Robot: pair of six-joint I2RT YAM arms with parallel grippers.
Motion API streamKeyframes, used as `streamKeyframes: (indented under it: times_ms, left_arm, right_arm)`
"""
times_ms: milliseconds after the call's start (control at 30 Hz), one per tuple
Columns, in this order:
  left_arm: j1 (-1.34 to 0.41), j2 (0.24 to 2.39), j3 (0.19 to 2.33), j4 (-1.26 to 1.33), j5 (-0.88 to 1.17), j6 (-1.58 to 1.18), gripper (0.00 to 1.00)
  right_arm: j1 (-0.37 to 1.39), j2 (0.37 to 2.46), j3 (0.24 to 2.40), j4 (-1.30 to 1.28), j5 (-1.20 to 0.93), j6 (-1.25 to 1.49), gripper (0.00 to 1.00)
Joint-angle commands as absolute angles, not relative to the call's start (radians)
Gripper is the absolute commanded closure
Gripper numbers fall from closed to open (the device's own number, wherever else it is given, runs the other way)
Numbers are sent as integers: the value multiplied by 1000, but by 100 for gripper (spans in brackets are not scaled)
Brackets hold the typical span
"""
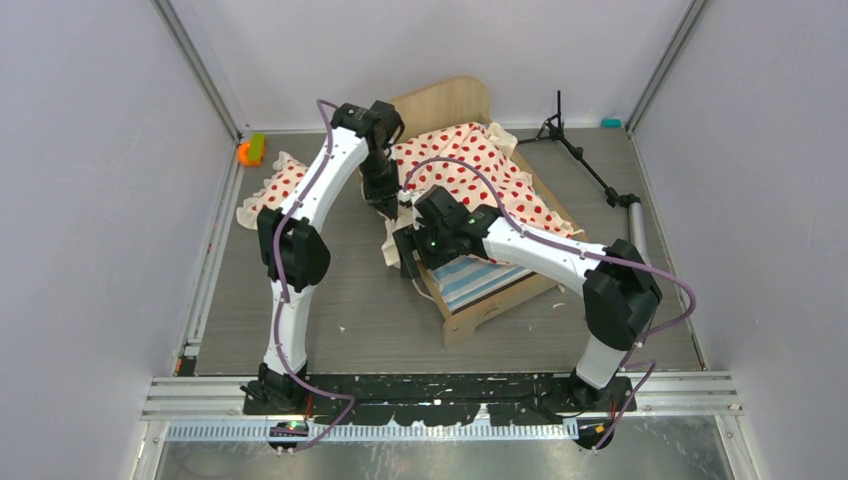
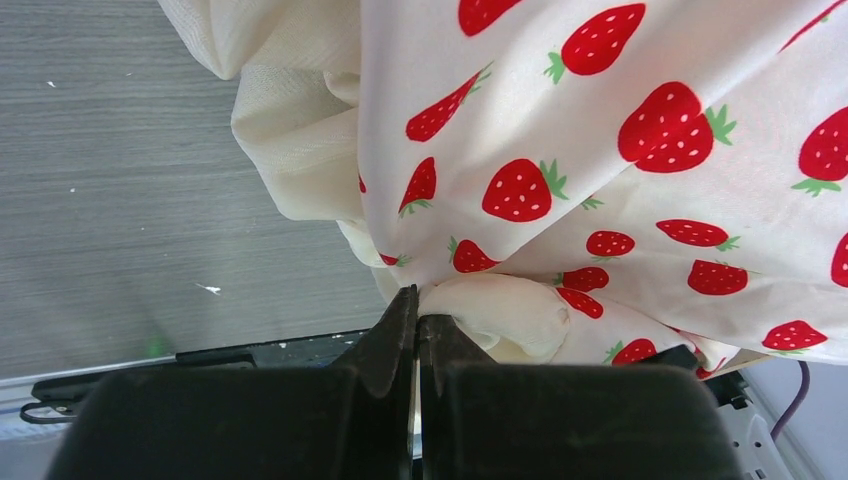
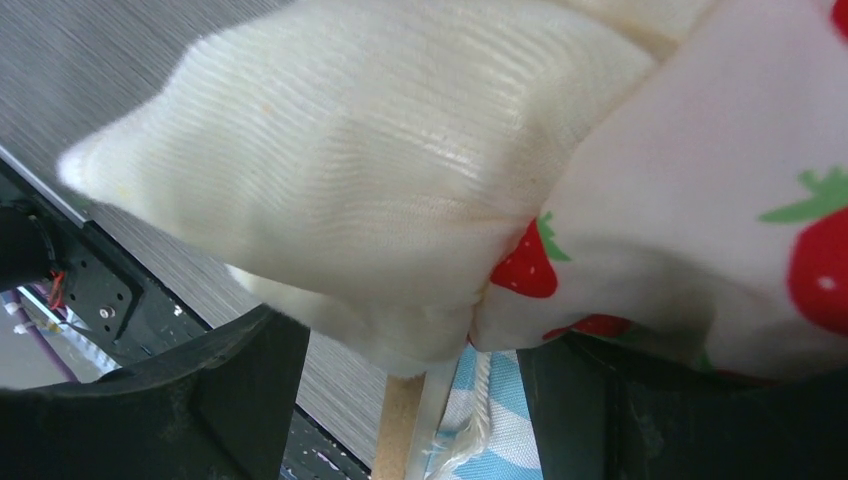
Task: Set up the pet bed
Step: Cross the ropes on the bed frame.
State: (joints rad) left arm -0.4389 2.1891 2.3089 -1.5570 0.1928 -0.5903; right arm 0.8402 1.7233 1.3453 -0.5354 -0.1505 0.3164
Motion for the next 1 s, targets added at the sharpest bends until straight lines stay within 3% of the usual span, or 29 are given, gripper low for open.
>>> streamKeyframes:
  times_ms: [0,367,967]
  left_arm:
    - [-443,2123,2313,-1611,198,-579,100]
    - [-443,2128,2316,-1608,202,-578,100]
    - [-443,2133,2313,-1606,207,-573,100]
  right_arm:
    - [836,1689,1302,-480,-153,330,23]
    - [836,1638,1258,-410,-221,361,32]
    - [837,1661,1255,-374,-337,379,33]
